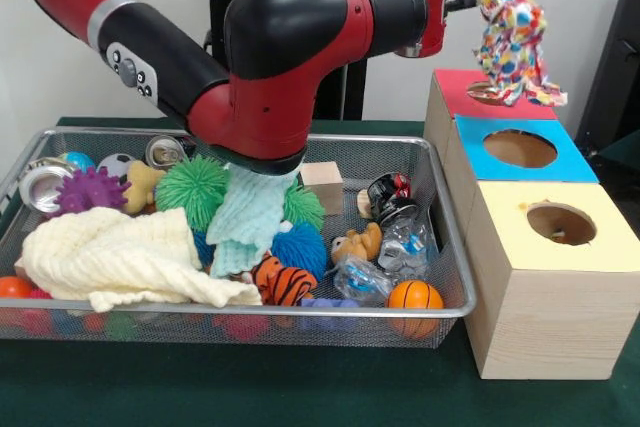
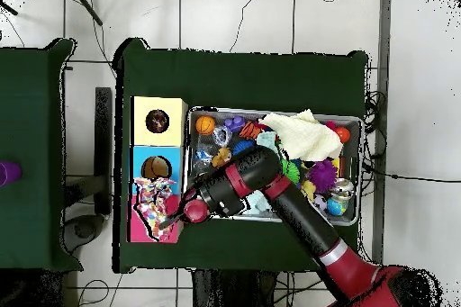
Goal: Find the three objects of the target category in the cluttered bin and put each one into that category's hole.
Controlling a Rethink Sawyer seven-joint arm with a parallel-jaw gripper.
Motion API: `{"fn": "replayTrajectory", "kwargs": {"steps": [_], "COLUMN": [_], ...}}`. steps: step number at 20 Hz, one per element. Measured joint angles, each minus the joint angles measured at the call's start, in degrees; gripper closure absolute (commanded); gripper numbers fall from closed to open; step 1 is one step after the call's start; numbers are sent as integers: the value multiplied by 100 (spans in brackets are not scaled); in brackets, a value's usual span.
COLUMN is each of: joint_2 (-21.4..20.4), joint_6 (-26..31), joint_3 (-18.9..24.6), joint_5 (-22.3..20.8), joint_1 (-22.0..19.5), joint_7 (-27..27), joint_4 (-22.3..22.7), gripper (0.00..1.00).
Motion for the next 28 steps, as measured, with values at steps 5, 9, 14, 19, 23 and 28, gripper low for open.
{"fn": "replayTrajectory", "kwargs": {"steps": [5,9,14,19,23,28], "joint_2": [-92,-282,-450,-612,-731,-865], "joint_6": [-4,-108,-383,-744,-992,-1089], "joint_3": [12,36,60,105,139,154], "joint_5": [-12,-139,-323,-508,-602,-615], "joint_1": [-6,-19,-19,-20,-21,-11], "joint_7": [0,0,0,0,0,0], "joint_4": [121,373,545,637,695,725], "gripper": [0,0,0,0,0,0]}}
